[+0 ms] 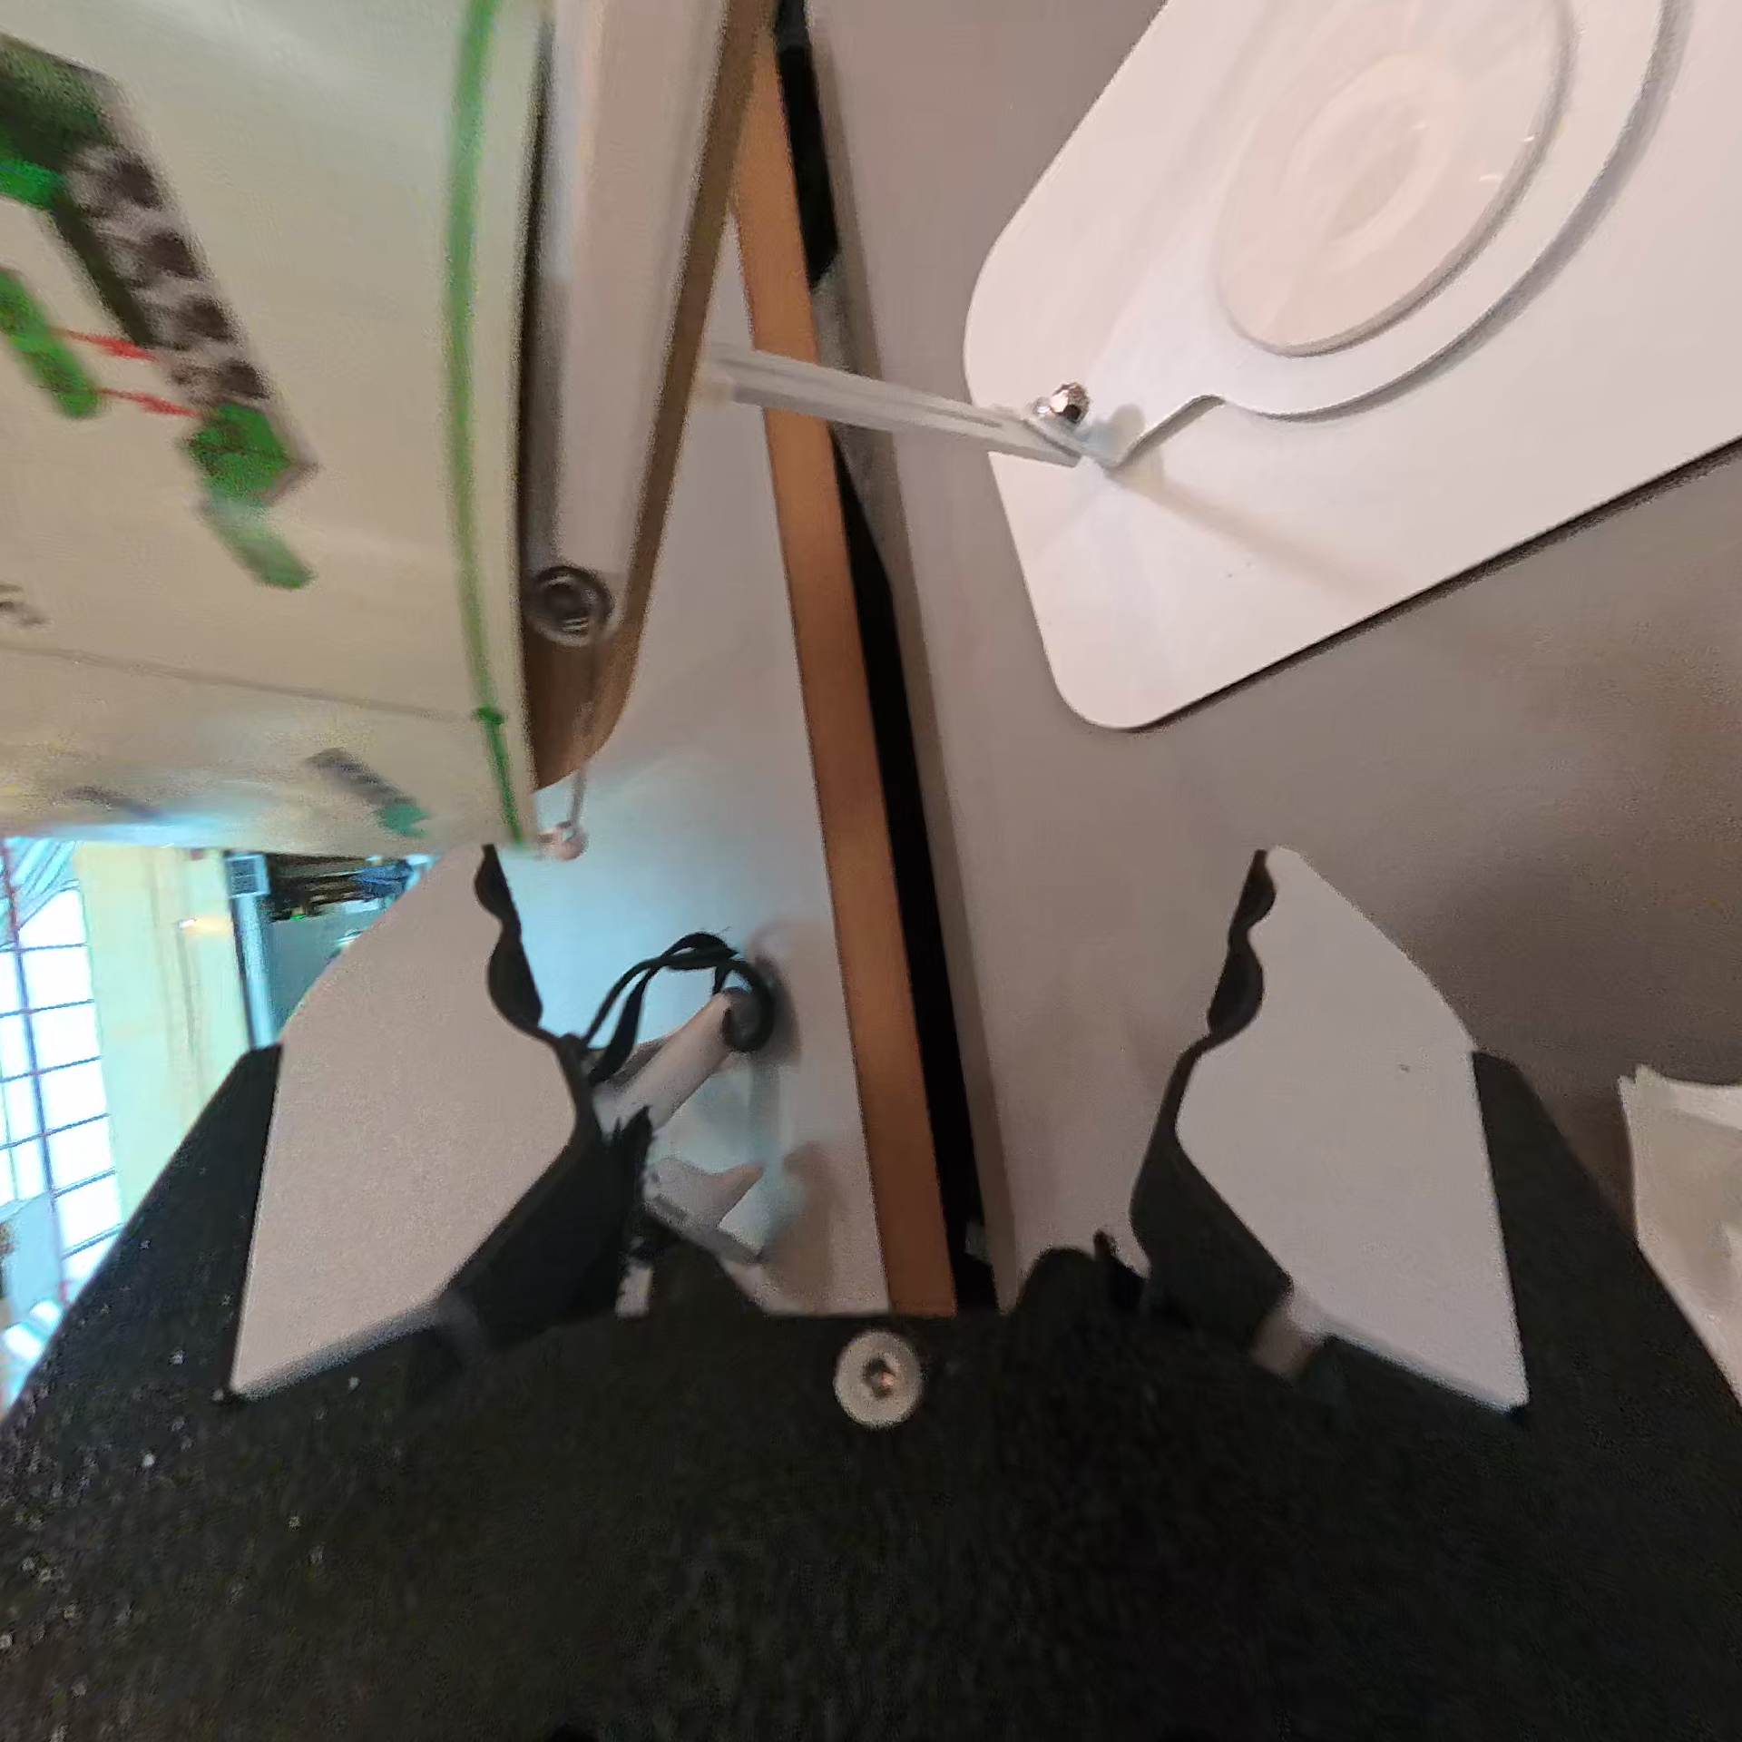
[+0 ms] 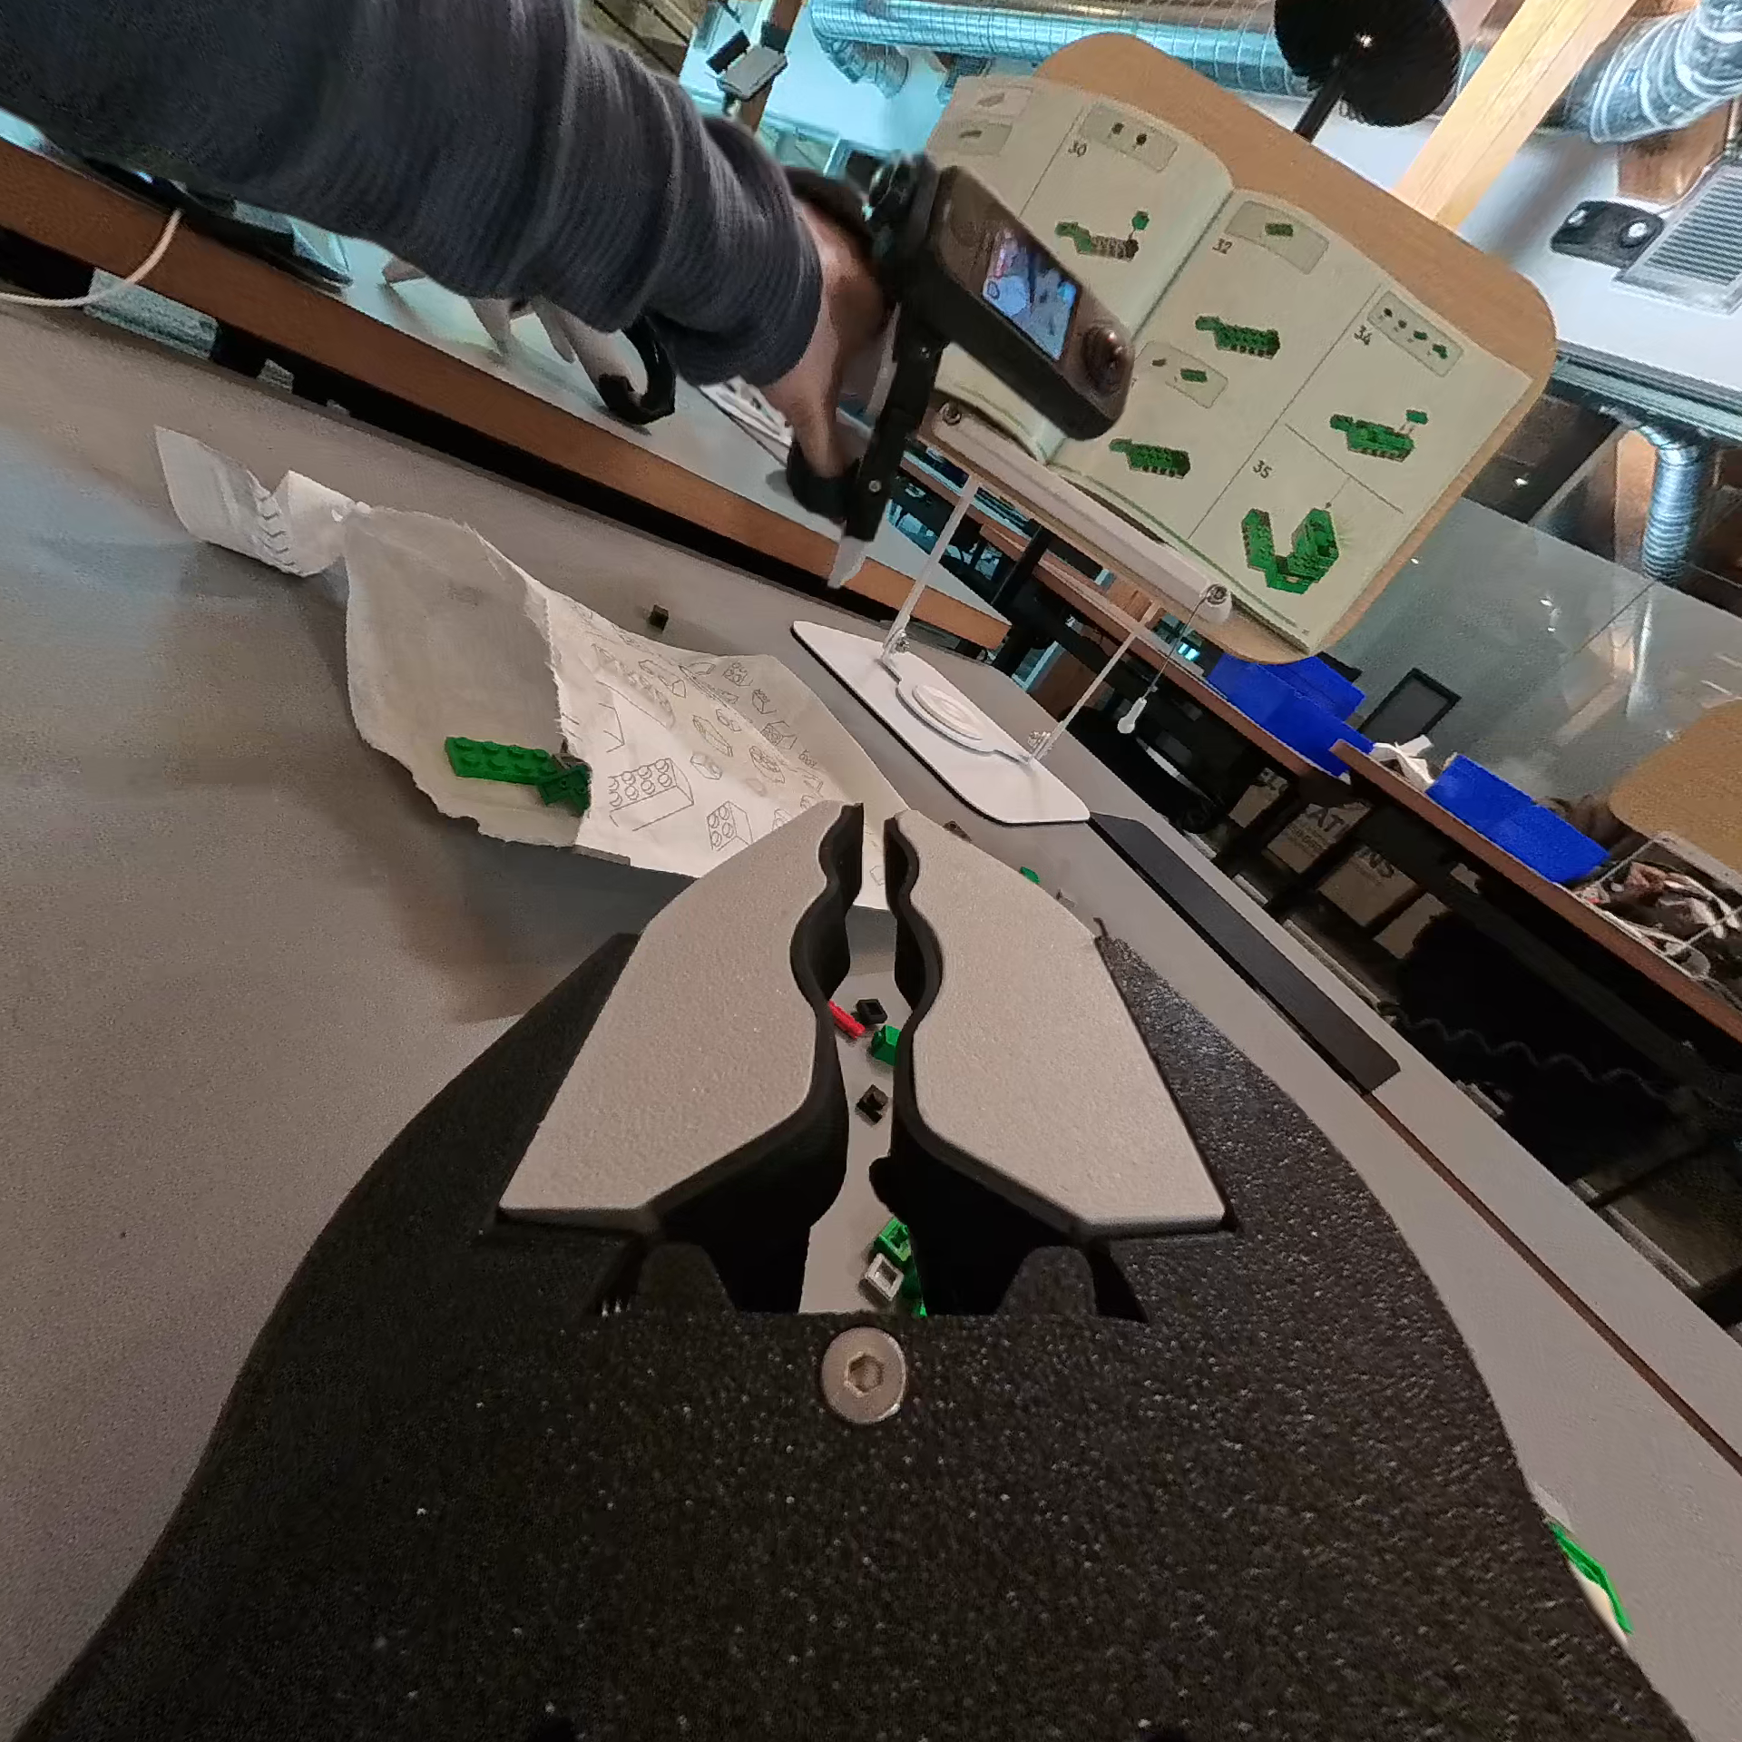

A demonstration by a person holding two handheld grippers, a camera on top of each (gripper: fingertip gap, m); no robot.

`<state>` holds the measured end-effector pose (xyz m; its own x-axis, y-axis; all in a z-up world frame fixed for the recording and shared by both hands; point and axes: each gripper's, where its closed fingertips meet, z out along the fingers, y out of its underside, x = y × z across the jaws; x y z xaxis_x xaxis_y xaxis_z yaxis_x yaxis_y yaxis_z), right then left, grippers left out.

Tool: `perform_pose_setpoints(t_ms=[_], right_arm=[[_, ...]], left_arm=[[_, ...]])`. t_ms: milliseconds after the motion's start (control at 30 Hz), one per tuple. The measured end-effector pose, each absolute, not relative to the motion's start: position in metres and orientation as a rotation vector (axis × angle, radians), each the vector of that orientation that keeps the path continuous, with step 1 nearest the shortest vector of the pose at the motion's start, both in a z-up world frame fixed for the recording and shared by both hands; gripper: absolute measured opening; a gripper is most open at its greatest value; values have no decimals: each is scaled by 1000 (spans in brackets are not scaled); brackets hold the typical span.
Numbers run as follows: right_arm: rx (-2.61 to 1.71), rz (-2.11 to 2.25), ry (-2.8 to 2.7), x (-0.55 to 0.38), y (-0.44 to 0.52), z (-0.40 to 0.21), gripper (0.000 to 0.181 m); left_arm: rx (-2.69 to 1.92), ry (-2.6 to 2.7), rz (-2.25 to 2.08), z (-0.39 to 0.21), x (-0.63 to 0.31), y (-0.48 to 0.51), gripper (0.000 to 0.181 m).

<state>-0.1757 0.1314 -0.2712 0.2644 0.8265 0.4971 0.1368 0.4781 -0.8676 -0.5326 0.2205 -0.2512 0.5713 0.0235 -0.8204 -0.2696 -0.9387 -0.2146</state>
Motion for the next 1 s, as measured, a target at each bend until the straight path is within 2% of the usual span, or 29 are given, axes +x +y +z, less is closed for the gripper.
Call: perform_pose_setpoints(t_ms=[133,200,300,467,567,733,833,1000], right_arm=[[-993,595,-1244,-176,130,-272,2],[-991,607,-1244,-176,129,-271,1],[-981,639,-1241,-176,126,-269,1],[-982,674,-1228,-175,126,-267,0],[-982,688,-1227,-175,125,-266,0],[-999,723,-1204,-174,127,-264,0],[-1011,744,-1196,-173,129,-263,0],[-1013,761,-1192,-173,129,-262,0]], left_arm=[[-2388,258,1348,-221,-511,228,136],[-2259,359,1258,-208,-483,251,123],[-1895,482,1118,-172,-431,292,95],[-1479,677,1149,-137,-367,330,90],[-1341,732,1182,-135,-356,350,78],[-1369,694,1221,-154,-373,388,66],[-1417,699,1271,-163,-380,405,50],[-1437,738,1374,-165,-377,429,58]])
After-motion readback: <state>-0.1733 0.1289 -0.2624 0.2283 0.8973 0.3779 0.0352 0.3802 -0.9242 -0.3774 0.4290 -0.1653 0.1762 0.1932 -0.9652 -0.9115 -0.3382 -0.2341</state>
